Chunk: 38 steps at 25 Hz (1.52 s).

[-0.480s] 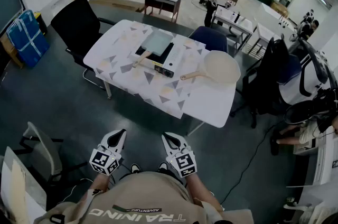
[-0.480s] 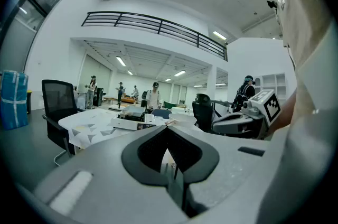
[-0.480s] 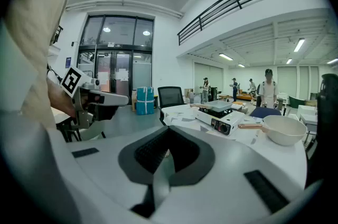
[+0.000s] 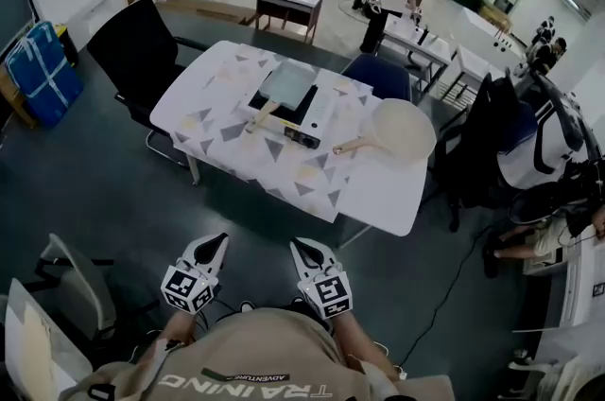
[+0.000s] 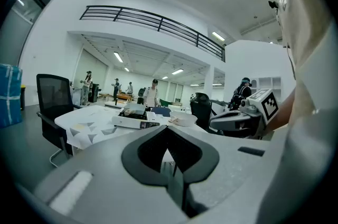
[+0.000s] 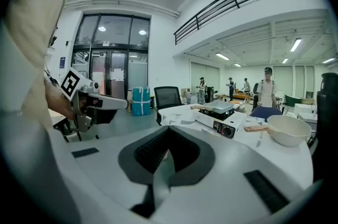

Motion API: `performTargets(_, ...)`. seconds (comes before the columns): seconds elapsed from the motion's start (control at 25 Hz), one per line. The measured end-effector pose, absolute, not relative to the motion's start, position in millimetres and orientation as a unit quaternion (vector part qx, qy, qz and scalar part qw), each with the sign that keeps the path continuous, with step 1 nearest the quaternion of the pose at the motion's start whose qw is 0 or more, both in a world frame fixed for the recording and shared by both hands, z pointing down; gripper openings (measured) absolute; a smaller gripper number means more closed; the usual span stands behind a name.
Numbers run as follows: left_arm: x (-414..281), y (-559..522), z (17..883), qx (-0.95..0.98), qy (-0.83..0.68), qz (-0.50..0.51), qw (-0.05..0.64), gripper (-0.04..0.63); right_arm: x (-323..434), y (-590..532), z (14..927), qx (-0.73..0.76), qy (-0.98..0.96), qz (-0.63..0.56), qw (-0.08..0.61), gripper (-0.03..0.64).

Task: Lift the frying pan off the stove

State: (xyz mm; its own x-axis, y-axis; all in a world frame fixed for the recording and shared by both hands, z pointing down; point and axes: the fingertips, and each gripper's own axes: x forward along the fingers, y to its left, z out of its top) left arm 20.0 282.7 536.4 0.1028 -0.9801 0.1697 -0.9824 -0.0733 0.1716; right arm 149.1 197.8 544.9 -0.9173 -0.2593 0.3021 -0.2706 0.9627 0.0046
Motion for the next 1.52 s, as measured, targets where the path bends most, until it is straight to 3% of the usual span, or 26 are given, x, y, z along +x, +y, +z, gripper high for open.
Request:
performTargets(0.52, -27.1, 258.5, 570.4, 0.736, -0.656, -0.018, 0.166, -0.002, 106.8, 198.8, 576.2, 0.153, -0.968, 0.046, 0.192, -0.005)
performTargets(1.16, -113.6, 168.6, 554.2, 0.667, -0.724, 0.007, 0.175, -0.003, 1.1, 60.4, 575.3, 0.071, -0.987, 0.047, 0.133, -0.005)
performTargets(1.52, -139.8, 125.5, 558.5, 0.669, -0.722, 0.027, 0.176, -0.003, -35.6, 20.6, 587.4, 0.062, -0.986, 0.064, 0.144, -0.005)
